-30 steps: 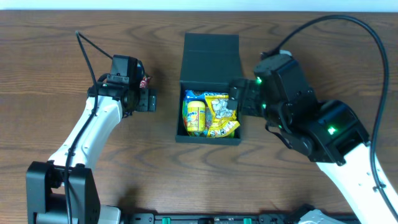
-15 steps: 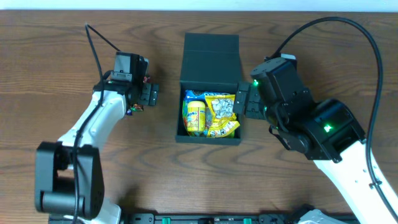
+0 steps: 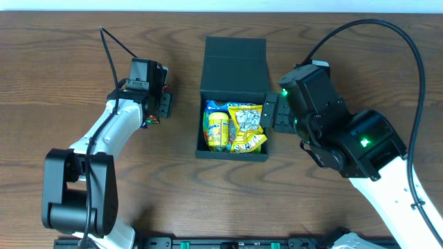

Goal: Pack container
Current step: 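Lower the left gripper onto the KitKat bar and grasp it, then place the KitKat bar into the box's left side and release, then return the left gripper to the Dairy Milk bar and grasp it, then carry the blue Dairy Milk bar over the box and drop it in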

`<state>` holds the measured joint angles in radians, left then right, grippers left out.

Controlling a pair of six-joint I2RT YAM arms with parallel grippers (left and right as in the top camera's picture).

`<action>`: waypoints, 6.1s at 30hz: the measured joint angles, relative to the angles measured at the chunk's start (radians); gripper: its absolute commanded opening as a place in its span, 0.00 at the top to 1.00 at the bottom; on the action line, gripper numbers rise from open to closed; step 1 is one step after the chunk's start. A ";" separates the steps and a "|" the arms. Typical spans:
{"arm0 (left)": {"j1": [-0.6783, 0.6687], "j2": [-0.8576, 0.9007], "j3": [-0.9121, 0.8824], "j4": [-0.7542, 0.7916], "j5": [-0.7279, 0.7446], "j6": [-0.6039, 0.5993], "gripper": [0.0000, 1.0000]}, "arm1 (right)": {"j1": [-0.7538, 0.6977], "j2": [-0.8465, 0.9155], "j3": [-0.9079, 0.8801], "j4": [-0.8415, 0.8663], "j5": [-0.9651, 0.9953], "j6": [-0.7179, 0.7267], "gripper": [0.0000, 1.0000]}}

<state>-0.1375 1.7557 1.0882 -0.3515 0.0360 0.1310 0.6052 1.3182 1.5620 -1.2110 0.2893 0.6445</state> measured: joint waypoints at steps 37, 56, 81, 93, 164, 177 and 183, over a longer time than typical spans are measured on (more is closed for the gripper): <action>0.000 0.132 0.000 0.090 0.036 -0.003 0.52 | 0.000 0.000 0.000 -0.020 0.000 -0.002 0.01; 0.000 0.150 0.000 0.094 0.013 -0.035 0.83 | 0.000 0.000 0.000 -0.023 0.000 -0.002 0.01; -0.250 -0.286 0.011 -0.159 0.014 -0.257 0.94 | -0.230 0.001 -0.002 -0.190 0.051 -0.026 0.01; -0.446 -0.239 0.011 -0.171 -0.040 -0.474 0.53 | -0.231 0.001 -0.002 -0.214 0.032 -0.028 0.01; 0.018 0.019 0.042 -0.192 0.014 0.101 0.94 | -0.263 0.001 -0.002 -0.197 0.018 -0.072 0.01; -0.380 -0.205 0.101 -0.095 0.133 1.028 0.94 | -0.329 -0.207 -0.004 -0.184 0.053 -0.073 0.01; -0.382 -0.135 0.101 0.002 0.149 1.231 0.94 | -0.329 -0.298 -0.004 -0.178 0.074 -0.073 0.01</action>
<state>-0.5198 1.6203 1.1896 -0.3500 0.1848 1.3624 0.2760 1.0199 1.5581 -1.3891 0.3637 0.5716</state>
